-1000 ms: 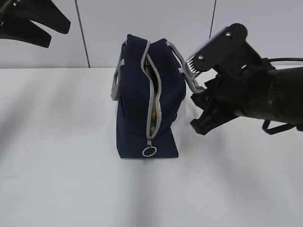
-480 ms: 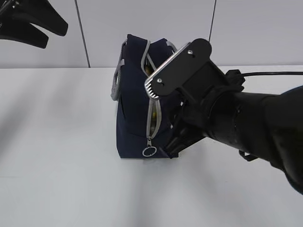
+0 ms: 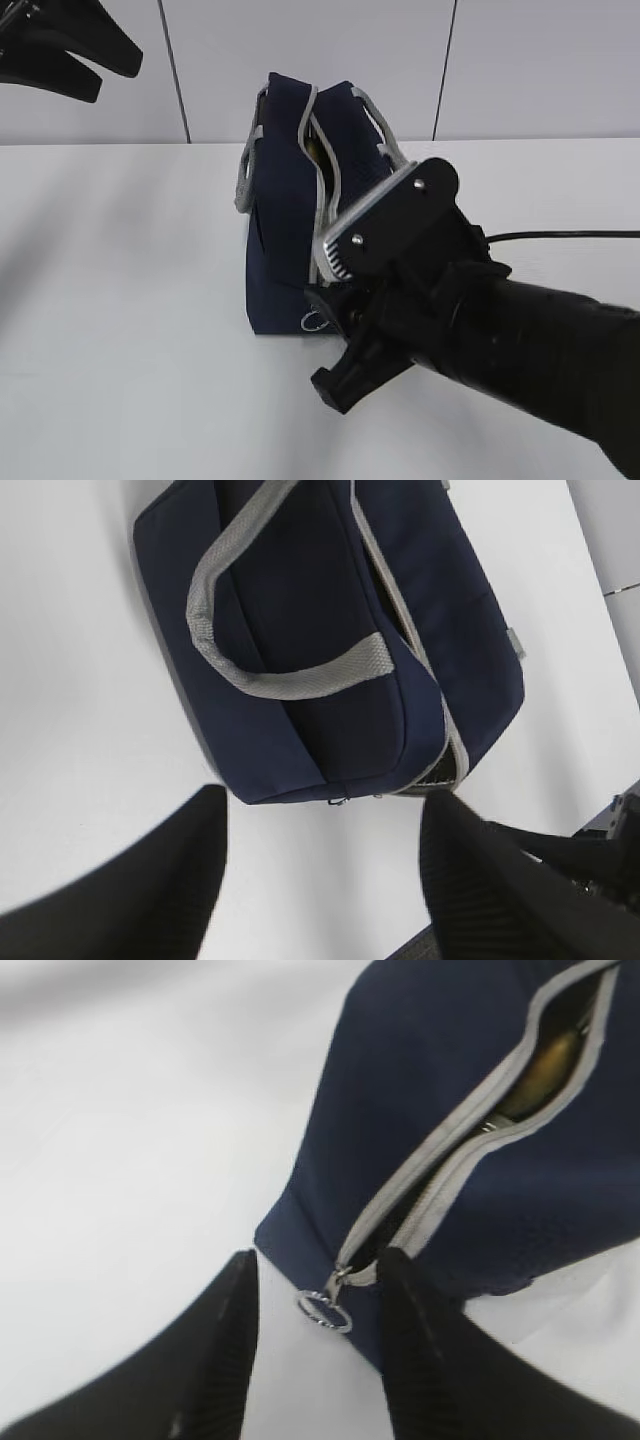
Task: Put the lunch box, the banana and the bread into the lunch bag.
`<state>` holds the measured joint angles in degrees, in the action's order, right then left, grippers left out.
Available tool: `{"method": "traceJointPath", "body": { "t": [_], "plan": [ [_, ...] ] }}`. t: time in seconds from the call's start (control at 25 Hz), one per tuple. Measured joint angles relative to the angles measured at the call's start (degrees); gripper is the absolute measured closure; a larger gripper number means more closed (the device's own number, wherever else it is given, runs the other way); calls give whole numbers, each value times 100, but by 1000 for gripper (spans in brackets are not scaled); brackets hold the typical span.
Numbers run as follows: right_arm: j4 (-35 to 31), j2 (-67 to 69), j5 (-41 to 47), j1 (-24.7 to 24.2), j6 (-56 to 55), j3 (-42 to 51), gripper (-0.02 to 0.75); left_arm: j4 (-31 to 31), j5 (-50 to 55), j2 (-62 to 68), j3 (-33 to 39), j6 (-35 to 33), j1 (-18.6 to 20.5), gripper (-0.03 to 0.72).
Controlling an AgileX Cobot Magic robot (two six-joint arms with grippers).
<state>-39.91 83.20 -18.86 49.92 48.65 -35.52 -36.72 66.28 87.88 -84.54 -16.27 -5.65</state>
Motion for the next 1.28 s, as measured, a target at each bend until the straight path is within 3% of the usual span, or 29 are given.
{"method": "traceJointPath", "body": {
  "t": [0.08, 0.28, 0.52, 0.72, 0.84, 1.08, 1.28],
  "plan": [
    [845, 0, -257, -10, -824, 262, 448, 0, 0, 0, 0, 0, 0, 264],
    [1957, 0, -664, -282, -1962, 676, 448, 0, 0, 0, 0, 0, 0, 264],
    [3696, 50, -688, -946, -3389, 758, 448, 4, 4, 0, 0, 0, 0, 264],
    [6472, 454, -1234, -1795, -5627, 758, 448, 4, 4, 0, 0, 0, 0, 264],
    [7670, 849, -1866, -2296, -6485, 758, 448, 4, 6, 0, 0, 0, 0, 264],
    [8812, 1745, -2243, -2656, -6955, 387, 448, 4, 52, 0, 0, 0, 0, 264],
    [9066, 2219, -2352, -2656, -6973, 38, 442, 4, 95, 0, 0, 0, 0, 264]
  ]
}}
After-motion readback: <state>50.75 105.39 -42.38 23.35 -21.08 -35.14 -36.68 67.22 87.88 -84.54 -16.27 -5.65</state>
